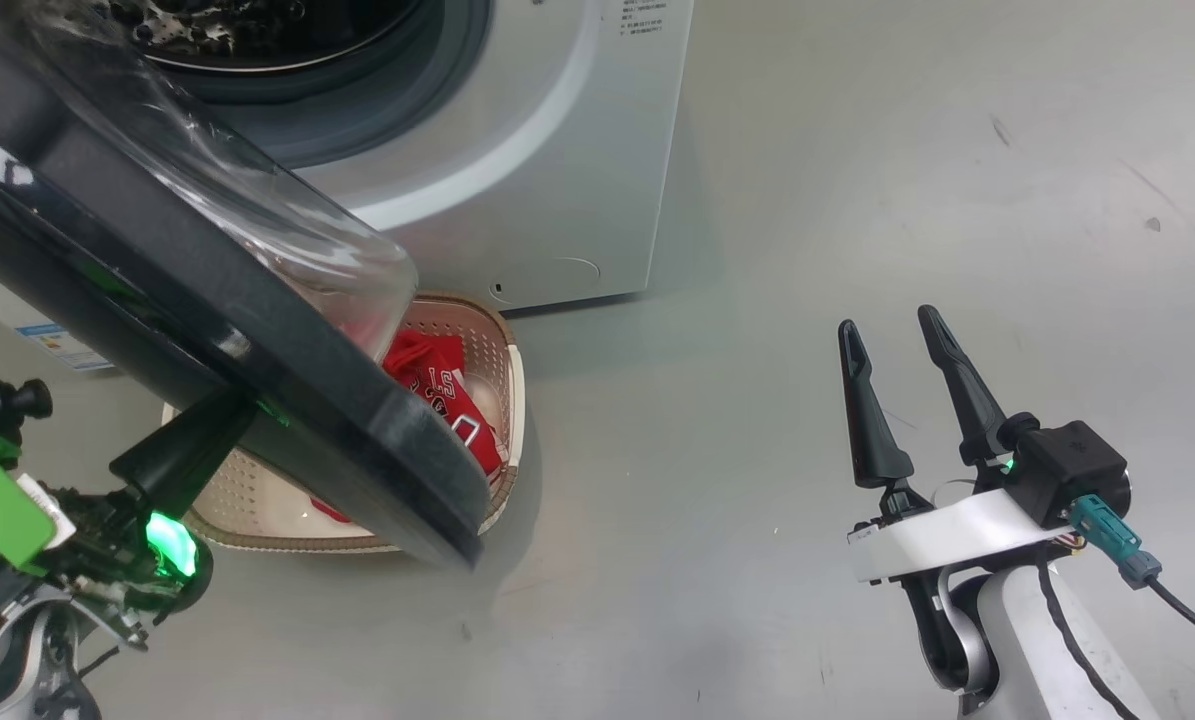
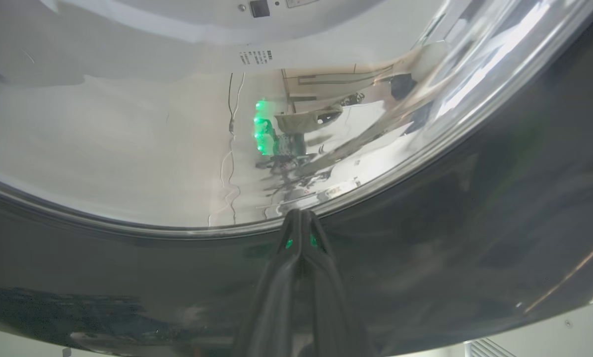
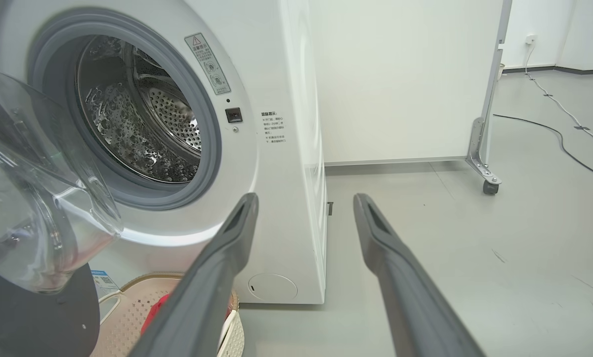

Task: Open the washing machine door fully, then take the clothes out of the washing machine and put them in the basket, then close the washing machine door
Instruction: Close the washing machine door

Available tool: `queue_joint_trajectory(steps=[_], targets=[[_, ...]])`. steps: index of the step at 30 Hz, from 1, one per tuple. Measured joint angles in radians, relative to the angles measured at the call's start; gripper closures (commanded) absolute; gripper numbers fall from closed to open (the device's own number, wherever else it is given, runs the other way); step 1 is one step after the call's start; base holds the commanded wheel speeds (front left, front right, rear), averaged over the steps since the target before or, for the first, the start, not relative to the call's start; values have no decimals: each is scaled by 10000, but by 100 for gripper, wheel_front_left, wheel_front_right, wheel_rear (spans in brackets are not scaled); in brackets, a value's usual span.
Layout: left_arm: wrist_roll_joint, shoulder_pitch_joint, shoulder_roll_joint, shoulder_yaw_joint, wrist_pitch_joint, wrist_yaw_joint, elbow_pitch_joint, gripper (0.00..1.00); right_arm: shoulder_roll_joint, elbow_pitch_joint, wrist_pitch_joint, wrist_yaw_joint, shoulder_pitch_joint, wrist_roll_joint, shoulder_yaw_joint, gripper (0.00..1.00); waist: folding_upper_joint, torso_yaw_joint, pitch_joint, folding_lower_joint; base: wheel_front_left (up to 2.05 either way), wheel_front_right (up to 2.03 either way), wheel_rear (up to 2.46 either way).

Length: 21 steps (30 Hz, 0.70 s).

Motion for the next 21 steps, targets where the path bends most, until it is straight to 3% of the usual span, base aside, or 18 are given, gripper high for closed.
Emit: queue_joint_trajectory(steps=[21], targets=[[662, -3172, -341, -268, -953, 543, 909, 100, 21, -426, 0, 40, -703, 631, 462, 0, 0, -1086, 1359, 0, 0, 0, 0]])
